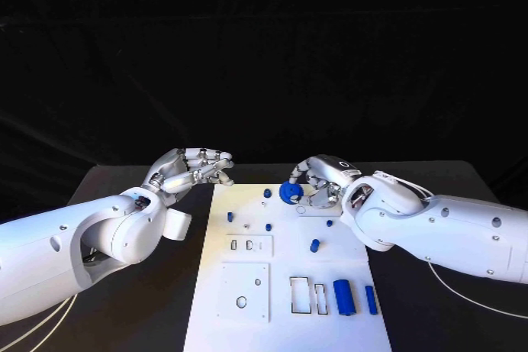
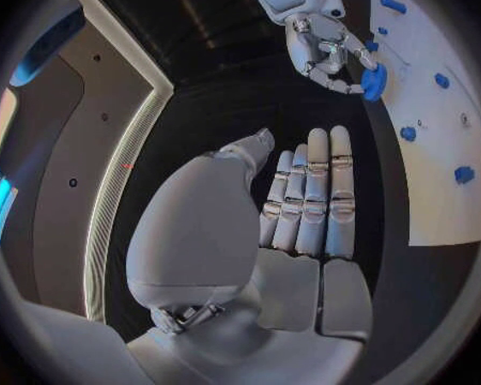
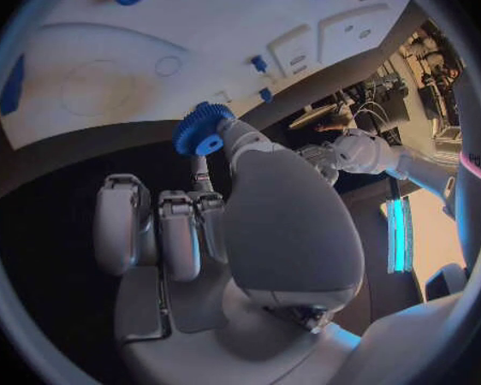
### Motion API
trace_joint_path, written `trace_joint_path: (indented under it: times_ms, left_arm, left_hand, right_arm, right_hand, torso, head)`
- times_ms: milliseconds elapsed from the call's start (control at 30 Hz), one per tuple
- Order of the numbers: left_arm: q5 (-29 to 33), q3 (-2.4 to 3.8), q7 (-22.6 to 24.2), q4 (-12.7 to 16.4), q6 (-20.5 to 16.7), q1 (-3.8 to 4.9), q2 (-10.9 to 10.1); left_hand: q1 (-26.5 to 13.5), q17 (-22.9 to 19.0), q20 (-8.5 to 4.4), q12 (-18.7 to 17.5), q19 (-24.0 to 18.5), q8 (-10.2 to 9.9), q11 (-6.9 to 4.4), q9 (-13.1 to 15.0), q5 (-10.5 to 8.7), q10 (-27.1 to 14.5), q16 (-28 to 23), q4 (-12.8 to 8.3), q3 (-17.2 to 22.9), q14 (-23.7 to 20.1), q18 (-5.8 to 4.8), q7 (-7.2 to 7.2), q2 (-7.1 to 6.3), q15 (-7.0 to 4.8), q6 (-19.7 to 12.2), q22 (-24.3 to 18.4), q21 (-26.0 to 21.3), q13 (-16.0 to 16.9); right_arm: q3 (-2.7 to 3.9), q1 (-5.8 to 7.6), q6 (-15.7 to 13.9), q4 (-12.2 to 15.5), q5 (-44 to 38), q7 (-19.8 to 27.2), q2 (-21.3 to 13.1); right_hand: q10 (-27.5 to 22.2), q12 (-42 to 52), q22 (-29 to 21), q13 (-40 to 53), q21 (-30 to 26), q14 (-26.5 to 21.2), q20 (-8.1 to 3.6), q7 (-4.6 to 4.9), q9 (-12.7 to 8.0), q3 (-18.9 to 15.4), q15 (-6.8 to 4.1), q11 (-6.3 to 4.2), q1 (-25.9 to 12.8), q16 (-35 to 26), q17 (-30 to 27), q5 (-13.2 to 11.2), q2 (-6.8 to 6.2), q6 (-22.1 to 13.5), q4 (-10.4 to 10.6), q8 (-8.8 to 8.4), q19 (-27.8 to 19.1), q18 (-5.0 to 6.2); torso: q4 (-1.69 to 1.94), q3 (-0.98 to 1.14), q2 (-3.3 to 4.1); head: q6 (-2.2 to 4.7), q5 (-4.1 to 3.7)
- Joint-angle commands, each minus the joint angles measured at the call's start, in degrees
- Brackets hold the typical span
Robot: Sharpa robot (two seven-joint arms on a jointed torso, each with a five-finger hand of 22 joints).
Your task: Assemble the parts on the task board
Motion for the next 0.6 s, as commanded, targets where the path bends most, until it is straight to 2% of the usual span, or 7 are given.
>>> trace_joint_path:
  times_ms: [33,267,400,600]
  left_arm:
    - [0.20,0.03,0.27,-0.03,1.18,0.03,0.23]
    - [0.20,0.03,0.20,-0.04,1.19,0.03,0.37]
    - [0.20,0.03,0.15,-0.07,1.24,0.03,0.42]
    - [0.20,0.03,-0.02,-0.01,1.31,0.04,0.52]
  left_hand:
    - [-0.49,0.05,0.09,-0.32,-0.02,-0.27,0.09,-0.05,0.04,-0.08,0.22,-0.11,0.32,-0.47,0.10,0.29,0.18,-0.04,-0.21,0.09,0.32,0.06]
    - [-0.49,0.05,0.09,-0.32,-0.02,-0.27,0.09,-0.05,0.04,-0.08,0.22,-0.11,0.32,-0.47,0.10,0.29,0.18,-0.04,-0.21,0.09,0.32,0.06]
    - [-0.49,0.05,0.09,-0.32,-0.02,-0.27,0.09,-0.05,0.04,-0.08,0.22,-0.11,0.32,-0.47,0.10,0.29,0.18,-0.04,-0.21,0.09,0.32,0.06]
    - [-0.50,0.12,0.09,-0.34,-0.05,-0.33,0.11,-0.06,0.04,-0.16,0.29,-0.13,0.36,-0.52,0.10,0.31,0.20,-0.03,-0.27,0.10,0.36,0.05]
  right_arm:
    - [-0.02,-0.14,-0.36,-0.27,-7.45,-0.96,1.71]
    - [-0.14,-0.47,0.27,-2.24,-9.66,-3.01,5.37]
    - [-0.19,-0.81,0.50,-3.57,-10.17,-3.75,7.22]
    - [-0.24,-1.35,1.05,-5.36,-10.52,-4.25,9.35]
  right_hand:
    - [4.38,0.00,1.02,12.73,0.29,5.70,-0.11,-1.07,0.69,0.49,-0.39,-0.54,-0.30,0.22,13.27,0.32,-0.31,1.30,0.02,-0.14,0.27,-0.72]
    - [4.31,-0.11,1.27,12.64,0.42,5.72,-0.14,-1.01,0.71,1.71,-0.38,-0.51,-0.07,0.24,13.36,0.35,-0.64,1.20,-0.30,-0.46,0.40,-0.78]
    - [4.30,-0.11,1.25,12.63,0.40,5.71,-0.14,-1.00,0.71,1.81,-0.38,-0.51,-0.06,0.23,13.34,0.35,-0.66,1.21,-0.32,-0.47,0.39,-0.77]
    - [4.26,-0.17,1.23,12.56,0.37,5.72,-0.14,-0.94,0.70,2.08,-0.36,-0.47,-0.14,0.24,13.36,0.32,-0.83,1.12,-0.34,-0.61,0.37,-0.77]
  torso:
    - [0.05,-0.08,0.04]
    - [0.23,-0.13,0.20]
    - [0.01,-0.12,0.15]
    - [0.06,-0.12,0.25]
  head:
    - [-0.10,-0.11]
    - [-0.13,-0.09]
    - [-0.21,0.23]
    - [-0.44,0.21]
